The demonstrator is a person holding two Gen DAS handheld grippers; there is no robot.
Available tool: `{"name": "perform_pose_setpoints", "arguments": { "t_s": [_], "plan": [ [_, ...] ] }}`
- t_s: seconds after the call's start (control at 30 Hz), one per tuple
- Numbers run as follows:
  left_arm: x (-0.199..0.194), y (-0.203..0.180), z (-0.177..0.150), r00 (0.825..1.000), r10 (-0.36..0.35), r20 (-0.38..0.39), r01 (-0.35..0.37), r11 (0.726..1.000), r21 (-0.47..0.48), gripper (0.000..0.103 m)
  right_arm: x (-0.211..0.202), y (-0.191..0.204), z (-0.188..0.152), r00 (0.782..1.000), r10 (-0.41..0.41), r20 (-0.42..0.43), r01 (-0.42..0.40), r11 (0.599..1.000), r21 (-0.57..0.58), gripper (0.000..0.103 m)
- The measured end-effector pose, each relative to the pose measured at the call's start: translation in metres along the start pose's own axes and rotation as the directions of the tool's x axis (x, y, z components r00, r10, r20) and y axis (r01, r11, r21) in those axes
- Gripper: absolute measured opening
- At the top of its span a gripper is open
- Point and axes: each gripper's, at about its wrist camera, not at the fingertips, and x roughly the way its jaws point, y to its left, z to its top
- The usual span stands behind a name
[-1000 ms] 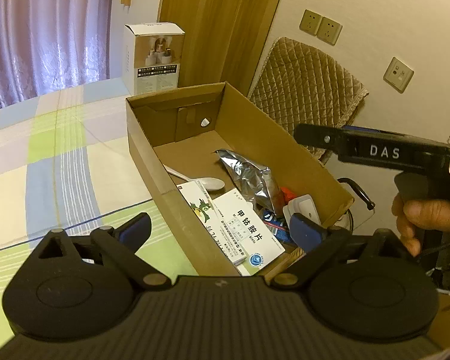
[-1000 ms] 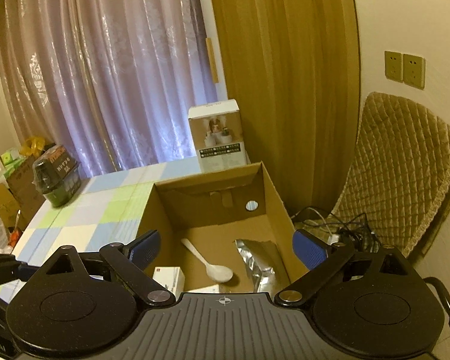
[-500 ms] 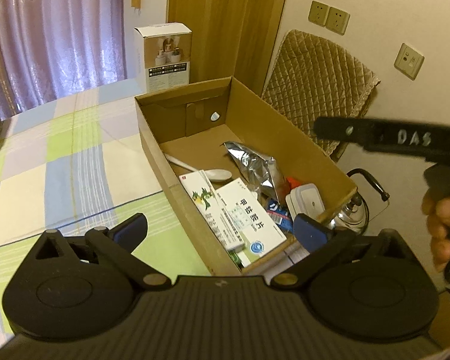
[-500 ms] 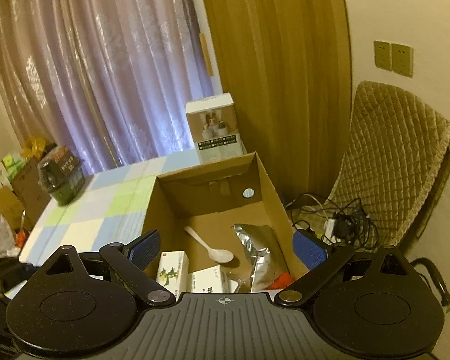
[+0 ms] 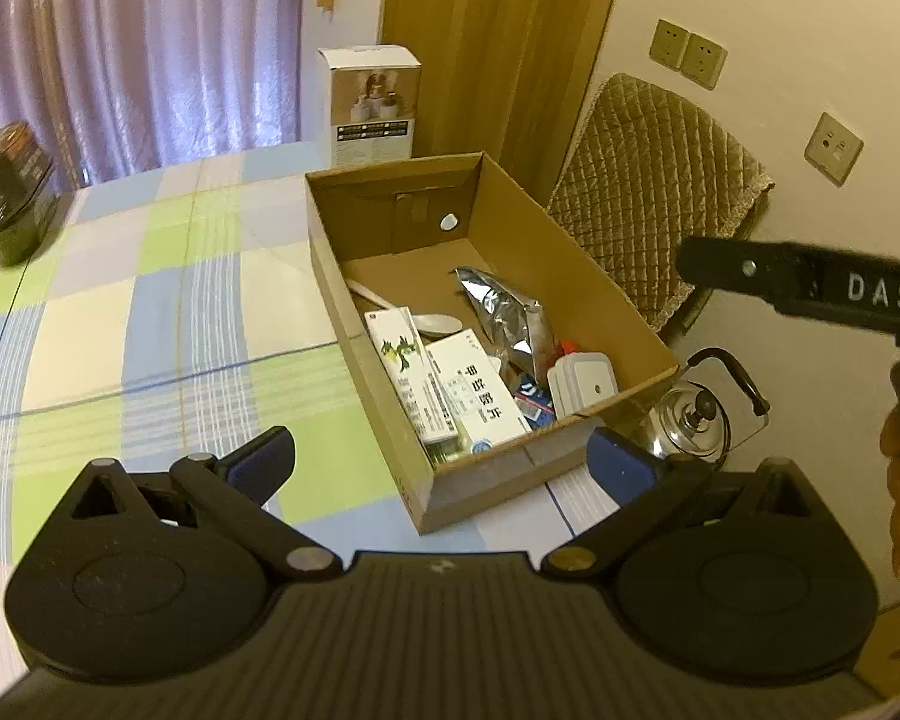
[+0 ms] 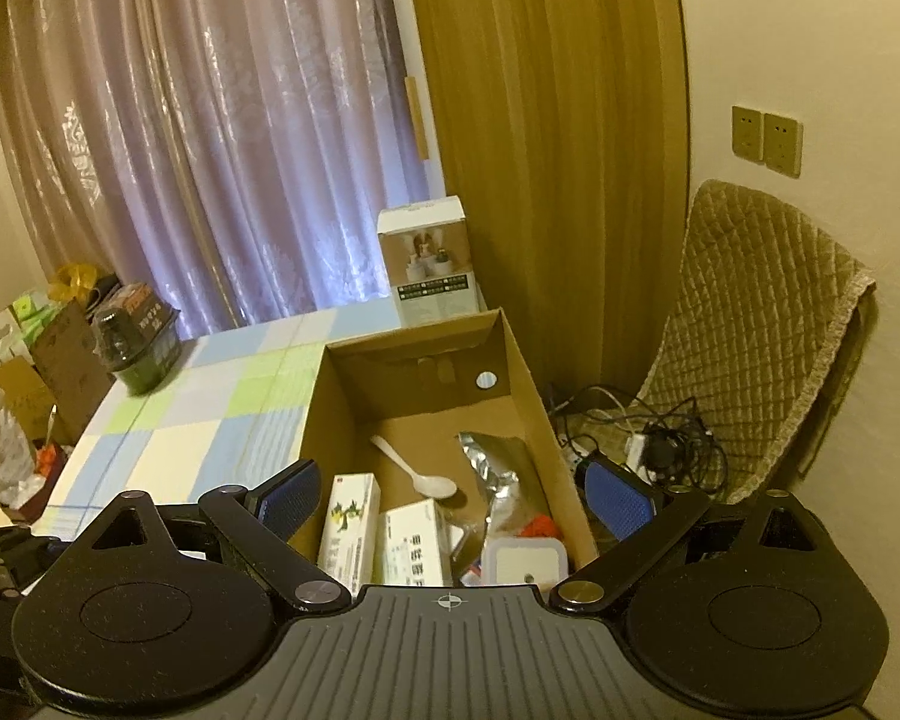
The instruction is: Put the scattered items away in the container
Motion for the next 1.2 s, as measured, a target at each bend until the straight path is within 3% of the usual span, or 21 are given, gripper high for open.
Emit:
{"name": "perform_pose_setpoints", "arguments": {
  "t_s": [0.6,1.2],
  "plan": [
    [-0.049,-0.009,-0.016,1.0,0.013,0.026,-0.012,0.998,-0.069,0.102,-0.051,0.019,-0.021,0.997,-0.043,-0.065,0.038,0.996,-0.085,0.1],
    [-0.07,-0.006,-0.032,1.0,0.012,0.006,-0.011,0.982,-0.186,0.102,-0.081,0.032,-0.032,0.992,-0.06,-0.113,0.047,0.992,-0.115,0.1]
  ]
}}
